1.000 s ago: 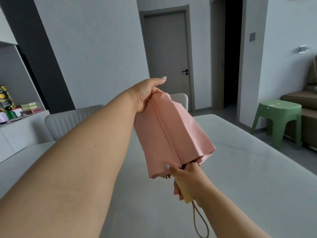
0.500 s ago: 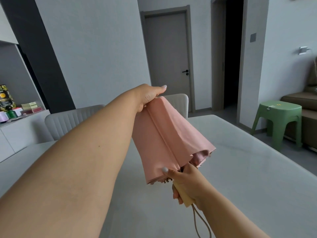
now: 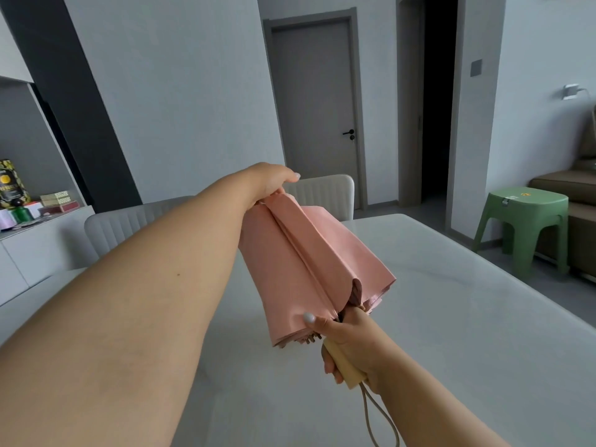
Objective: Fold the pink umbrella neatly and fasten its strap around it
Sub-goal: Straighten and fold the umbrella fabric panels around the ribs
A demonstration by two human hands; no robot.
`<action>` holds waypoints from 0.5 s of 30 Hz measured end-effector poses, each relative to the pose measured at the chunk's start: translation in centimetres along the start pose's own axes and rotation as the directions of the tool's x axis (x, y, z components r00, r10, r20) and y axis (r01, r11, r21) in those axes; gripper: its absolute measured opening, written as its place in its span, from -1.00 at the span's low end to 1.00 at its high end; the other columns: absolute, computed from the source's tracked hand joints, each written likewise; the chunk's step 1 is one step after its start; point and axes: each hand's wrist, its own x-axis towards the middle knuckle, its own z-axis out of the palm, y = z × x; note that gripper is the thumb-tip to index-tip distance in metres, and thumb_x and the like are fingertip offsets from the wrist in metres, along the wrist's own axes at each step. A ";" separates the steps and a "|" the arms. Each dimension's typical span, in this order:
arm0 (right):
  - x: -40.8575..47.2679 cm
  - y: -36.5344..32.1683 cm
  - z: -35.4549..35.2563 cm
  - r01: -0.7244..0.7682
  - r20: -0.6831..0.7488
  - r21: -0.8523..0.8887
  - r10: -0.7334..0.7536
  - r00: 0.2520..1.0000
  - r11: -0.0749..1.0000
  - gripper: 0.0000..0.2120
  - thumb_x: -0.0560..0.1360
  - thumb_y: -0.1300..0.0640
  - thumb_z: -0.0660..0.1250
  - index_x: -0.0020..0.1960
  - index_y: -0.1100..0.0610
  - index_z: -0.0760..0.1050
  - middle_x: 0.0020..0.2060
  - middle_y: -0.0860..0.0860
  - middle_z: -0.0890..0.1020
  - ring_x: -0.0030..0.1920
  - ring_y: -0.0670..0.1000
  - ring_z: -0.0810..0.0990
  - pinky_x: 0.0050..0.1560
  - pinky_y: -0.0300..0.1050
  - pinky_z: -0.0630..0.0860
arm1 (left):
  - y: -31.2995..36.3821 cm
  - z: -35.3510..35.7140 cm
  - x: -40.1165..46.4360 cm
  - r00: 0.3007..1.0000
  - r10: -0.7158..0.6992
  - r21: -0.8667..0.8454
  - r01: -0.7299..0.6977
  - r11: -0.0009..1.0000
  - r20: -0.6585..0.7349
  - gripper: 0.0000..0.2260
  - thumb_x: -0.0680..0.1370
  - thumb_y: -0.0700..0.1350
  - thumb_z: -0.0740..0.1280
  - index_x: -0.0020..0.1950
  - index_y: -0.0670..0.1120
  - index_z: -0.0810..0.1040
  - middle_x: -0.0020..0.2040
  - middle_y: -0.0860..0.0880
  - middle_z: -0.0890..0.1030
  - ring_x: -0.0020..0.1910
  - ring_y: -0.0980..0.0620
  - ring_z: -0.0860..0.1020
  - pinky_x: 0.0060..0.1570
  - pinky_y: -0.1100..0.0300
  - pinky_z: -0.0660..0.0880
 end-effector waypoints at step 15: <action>-0.2 -0.1 0.2 -0.041 -0.008 -0.064 0.041 0.999 0.997 -0.57 0.48 -0.11 0.42 0.05 0.25 0.47 -0.41 0.30 0.58 -0.55 0.09 0.45 -0.45 -0.09 0.46 | 1.6 -0.3 -1.1 0.978 -0.012 -0.070 0.027 0.997 0.207 -0.61 0.50 0.20 0.33 -0.12 -0.15 0.63 -0.18 -0.09 0.62 -0.20 -0.04 0.53 -0.08 0.10 0.43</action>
